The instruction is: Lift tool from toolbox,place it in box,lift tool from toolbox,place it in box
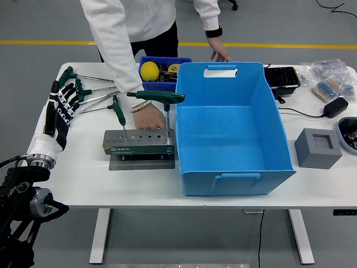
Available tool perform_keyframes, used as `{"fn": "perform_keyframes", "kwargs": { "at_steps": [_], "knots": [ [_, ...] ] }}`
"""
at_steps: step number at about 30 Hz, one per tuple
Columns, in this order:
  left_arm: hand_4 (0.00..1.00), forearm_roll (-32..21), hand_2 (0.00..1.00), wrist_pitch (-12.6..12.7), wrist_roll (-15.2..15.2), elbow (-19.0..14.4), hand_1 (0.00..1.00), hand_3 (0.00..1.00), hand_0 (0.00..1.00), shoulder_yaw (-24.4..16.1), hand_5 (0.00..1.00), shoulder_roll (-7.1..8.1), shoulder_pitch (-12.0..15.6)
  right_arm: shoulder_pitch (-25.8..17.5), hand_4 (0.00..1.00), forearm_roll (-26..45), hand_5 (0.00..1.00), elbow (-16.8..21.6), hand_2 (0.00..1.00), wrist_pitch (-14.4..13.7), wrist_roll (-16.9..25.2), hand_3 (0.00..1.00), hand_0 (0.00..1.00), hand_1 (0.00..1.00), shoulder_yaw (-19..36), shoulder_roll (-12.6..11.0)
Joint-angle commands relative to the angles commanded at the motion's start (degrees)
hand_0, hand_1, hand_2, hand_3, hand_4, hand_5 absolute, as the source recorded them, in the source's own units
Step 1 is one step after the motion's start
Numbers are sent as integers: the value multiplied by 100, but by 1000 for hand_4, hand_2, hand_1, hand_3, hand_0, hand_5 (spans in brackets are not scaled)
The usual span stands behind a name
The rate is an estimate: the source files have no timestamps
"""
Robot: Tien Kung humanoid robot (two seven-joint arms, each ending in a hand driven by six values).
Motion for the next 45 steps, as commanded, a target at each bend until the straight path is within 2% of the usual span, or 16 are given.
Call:
{"fn": "perform_keyframes", "kwargs": {
  "at_steps": [15, 19, 24, 25, 27, 29, 30, 31, 33, 36, 37, 40, 43, 45],
  "knots": [
    [998, 31, 951, -17, -20, -9, 937, 891, 919, 31, 998, 16, -13, -24, 895, -43, 851, 5, 753, 3, -20, 693, 706, 663, 17, 13],
    [998, 249, 958, 3, -27, -40, 942, 891, 921, 27, 998, 66, -67, -11, 896, 18, 851, 3, 752, 0, -4, 693, 706, 663, -21, 7],
    [998, 1234, 958, 266, -59, -260, 942, 891, 921, -34, 998, 224, -278, 2, 896, 94, 851, 1, 752, 0, 14, 693, 706, 663, -66, -2],
    [998, 1494, 998, 295, -82, -347, 996, 928, 984, -37, 830, 275, -360, 4, 895, 107, 852, 0, 752, 0, 16, 693, 707, 663, -72, -3],
    [998, 1941, 998, 317, -106, -515, 996, 928, 984, 0, 830, 358, -512, 4, 895, 116, 852, 0, 752, 4, 18, 693, 707, 663, -73, -5],
    [998, 2426, 998, 289, -166, -740, 996, 928, 984, 196, 830, 480, -777, 7, 895, 112, 852, -2, 752, 9, 18, 693, 707, 663, -70, -9],
    [998, 2686, 998, 250, -186, -804, 996, 928, 984, 352, 830, 554, -931, 9, 895, 99, 852, -3, 752, 11, 15, 693, 707, 663, -64, -11],
    [998, 2910, 998, 177, -208, -816, 998, 962, 998, 518, 665, 647, -1087, 11, 895, 70, 851, -4, 752, 12, 8, 693, 708, 663, -46, -13],
    [998, 3394, 998, 20, -221, -789, 998, 962, 998, 936, 665, 795, -1448, 14, 895, 23, 851, -5, 752, 13, -5, 693, 708, 663, -15, -17],
    [998, 4139, 998, -462, -92, -663, 998, 962, 998, 1635, 665, 976, -2000, 22, 895, -50, 851, -6, 752, 11, -20, 693, 708, 663, 41, -27],
    [998, 4362, 998, -602, -54, -637, 998, 998, 998, 1799, 584, 997, -2118, 21, 895, -47, 851, -6, 752, 10, -19, 693, 706, 663, 46, -28],
    [998, 5107, 998, -1065, 76, -511, 998, 998, 998, 2269, 584, 1009, -2432, 22, 895, -24, 851, -6, 752, 3, -13, 693, 706, 663, 58, -31],
    [998, 5815, 998, -1324, 195, -338, 998, 993, 998, 2560, 583, 951, -2643, 30, 895, -33, 851, -6, 752, 1, -14, 693, 706, 664, 71, -36],
    [998, 6299, 998, -1369, 229, -201, 998, 993, 998, 2719, 583, 898, -2781, 36, 895, -39, 851, -6, 752, 0, -15, 693, 706, 664, 77, -39]
  ]
}}
